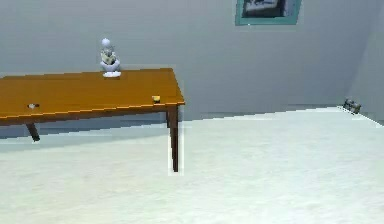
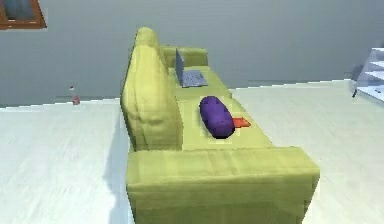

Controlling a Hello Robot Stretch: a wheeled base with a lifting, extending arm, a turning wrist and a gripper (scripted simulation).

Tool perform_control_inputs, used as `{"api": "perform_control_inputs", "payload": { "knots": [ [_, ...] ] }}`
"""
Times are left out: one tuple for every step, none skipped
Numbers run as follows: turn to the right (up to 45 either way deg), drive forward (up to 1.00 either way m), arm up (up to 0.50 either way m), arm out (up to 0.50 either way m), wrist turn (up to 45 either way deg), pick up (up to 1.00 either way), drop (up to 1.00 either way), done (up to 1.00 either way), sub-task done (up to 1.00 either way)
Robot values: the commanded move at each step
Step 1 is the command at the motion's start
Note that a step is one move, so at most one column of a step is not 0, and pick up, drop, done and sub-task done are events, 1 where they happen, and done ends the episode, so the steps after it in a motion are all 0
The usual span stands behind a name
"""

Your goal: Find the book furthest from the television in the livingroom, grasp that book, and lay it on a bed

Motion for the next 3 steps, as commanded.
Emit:
{"api": "perform_control_inputs", "payload": {
  "knots": [
    [0.0,0.1,0.0,0.0,0.0,0.0,0.0,0.0,0.0],
    [-42.0,0.0,0.0,0.0,0.0,0.0,0.0,0.0,0.0],
    [0.0,1.0,0.0,0.0,0.0,0.0,0.0,0.0,0.0]
  ]
}}
